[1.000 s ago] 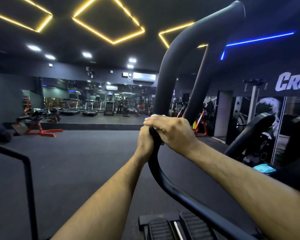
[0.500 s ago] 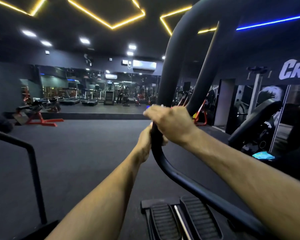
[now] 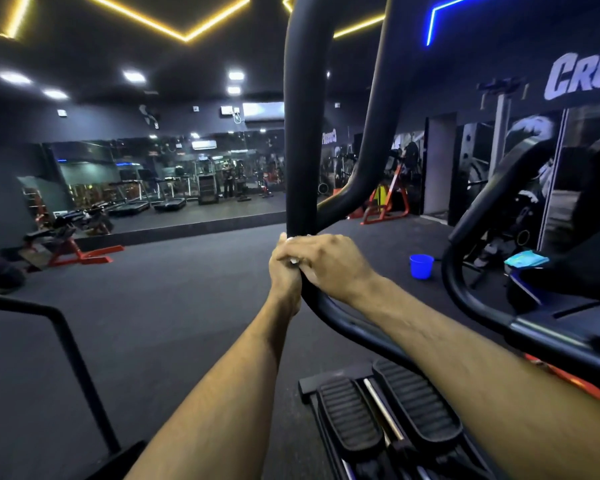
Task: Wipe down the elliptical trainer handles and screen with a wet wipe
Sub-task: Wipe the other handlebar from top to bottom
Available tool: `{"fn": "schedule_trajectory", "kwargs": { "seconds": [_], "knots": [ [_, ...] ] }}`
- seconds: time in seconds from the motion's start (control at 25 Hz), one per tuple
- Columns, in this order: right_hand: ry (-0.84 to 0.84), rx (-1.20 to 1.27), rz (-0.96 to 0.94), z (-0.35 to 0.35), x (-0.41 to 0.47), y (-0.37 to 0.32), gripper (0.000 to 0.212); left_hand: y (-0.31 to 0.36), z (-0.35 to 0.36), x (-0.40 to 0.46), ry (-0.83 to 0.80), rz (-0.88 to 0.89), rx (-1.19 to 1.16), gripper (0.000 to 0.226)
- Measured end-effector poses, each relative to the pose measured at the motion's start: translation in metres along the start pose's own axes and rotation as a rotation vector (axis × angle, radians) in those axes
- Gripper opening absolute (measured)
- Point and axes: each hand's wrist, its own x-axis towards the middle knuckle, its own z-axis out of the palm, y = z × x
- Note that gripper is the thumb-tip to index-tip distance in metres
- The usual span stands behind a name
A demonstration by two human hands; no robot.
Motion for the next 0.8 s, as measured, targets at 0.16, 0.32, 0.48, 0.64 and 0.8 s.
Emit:
{"fn": "schedule_trajectory", "kwargs": {
  "seconds": [0.16, 0.32, 0.48, 0.64, 0.8],
  "knots": [
    [0.494, 0.371, 0.362, -0.032, -0.022, -0.012, 0.026, 0.012, 0.006, -0.008, 0.056, -0.075, -0.146, 0.054],
    [0.931, 1.135, 0.994, -0.034, -0.023, -0.009, 0.014, 0.009, 0.007, -0.008, 0.034, -0.070, -0.157, 0.052],
    [1.054, 1.519, 1.227, -0.029, 0.006, 0.015, 0.015, 0.004, 0.006, -0.003, 0.031, -0.069, -0.163, 0.039],
    [0.741, 1.334, 1.161, -0.032, 0.016, 0.029, 0.019, 0.001, 0.007, 0.000, 0.048, -0.087, -0.179, 0.036],
    [0.399, 1.246, 1.160, 0.002, 0.000, -0.016, 0.019, 0.011, 0.008, -0.006, 0.007, -0.126, -0.245, 0.034]
  ]
}}
